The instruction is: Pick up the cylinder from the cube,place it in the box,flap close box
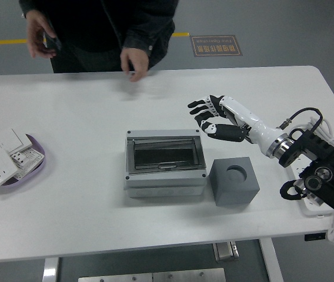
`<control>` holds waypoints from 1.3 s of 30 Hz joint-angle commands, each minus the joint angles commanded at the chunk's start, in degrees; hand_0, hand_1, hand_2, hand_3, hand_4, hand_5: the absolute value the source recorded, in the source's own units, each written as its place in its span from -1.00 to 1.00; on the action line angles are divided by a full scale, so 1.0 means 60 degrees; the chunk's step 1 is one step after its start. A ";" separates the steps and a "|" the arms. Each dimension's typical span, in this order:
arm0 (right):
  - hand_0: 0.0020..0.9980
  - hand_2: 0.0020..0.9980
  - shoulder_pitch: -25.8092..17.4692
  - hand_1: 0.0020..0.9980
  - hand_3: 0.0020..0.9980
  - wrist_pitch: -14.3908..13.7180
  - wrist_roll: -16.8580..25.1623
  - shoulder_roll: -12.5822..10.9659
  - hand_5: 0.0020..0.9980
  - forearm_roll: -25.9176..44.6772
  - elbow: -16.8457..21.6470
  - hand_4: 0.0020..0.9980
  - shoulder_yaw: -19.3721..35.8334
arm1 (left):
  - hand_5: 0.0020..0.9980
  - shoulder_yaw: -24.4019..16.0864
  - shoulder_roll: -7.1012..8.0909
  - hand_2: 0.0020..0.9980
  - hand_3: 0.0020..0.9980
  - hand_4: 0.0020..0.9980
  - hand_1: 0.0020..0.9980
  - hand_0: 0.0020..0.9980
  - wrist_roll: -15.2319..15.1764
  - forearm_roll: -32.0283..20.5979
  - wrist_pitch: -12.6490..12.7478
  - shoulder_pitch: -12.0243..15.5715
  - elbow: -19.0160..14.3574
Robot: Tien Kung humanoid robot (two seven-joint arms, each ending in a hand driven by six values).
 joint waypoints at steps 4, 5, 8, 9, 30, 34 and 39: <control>0.35 0.38 -0.1075 0.30 0.41 -0.0293 0.0403 0.0950 -0.53 -0.0665 0.0224 0.00 0.1604 | -0.23 0.0053 0.0050 0.17 0.33 0.43 0.31 0.25 0.0020 -0.0067 -0.0001 -0.0001 0.0000; 0.35 0.38 -0.1278 0.30 0.41 -0.0363 0.0504 0.1139 -0.53 -0.0714 0.0241 0.00 0.1948 | -0.23 0.0059 0.0052 0.17 0.33 0.43 0.31 0.25 0.0025 -0.0077 0.0001 -0.0003 0.0000; 0.35 0.38 -0.1866 0.30 0.41 -0.0672 0.0933 0.1680 -0.53 -0.0606 0.0163 0.00 0.3037 | -0.23 0.0088 0.0052 0.17 0.33 0.43 0.31 0.25 0.0027 -0.0136 0.0008 -0.0040 0.0000; 0.34 0.37 -0.2120 0.30 0.40 -0.0814 0.1152 0.1848 -0.53 -0.0457 0.0078 0.01 0.3495 | -0.24 0.0104 0.0048 0.17 0.33 0.43 0.31 0.25 0.0019 -0.0170 0.0011 -0.0069 0.0000; 0.27 0.35 -0.3637 0.29 0.39 -0.0722 0.2139 0.2559 -0.56 0.1096 -0.0667 0.09 0.7618 | -0.24 0.1275 -0.0027 0.17 0.33 0.43 0.31 0.25 -0.0627 -0.1689 -0.0064 0.0119 0.0000; 0.32 0.30 -0.3728 0.28 0.33 -0.0712 0.2188 0.2596 -0.67 0.1190 -0.0688 0.36 0.7859 | -0.24 0.1296 -0.0094 0.17 0.32 0.43 0.31 0.25 -0.0640 -0.1756 -0.0065 0.0107 0.0000; 0.32 0.30 -0.3677 0.28 0.33 -0.0756 0.2233 0.2593 -0.67 0.1200 -0.0761 0.36 0.8003 | -0.24 0.1123 -0.0078 0.17 0.32 0.43 0.31 0.25 -0.0537 -0.1691 -0.0023 0.0122 0.0000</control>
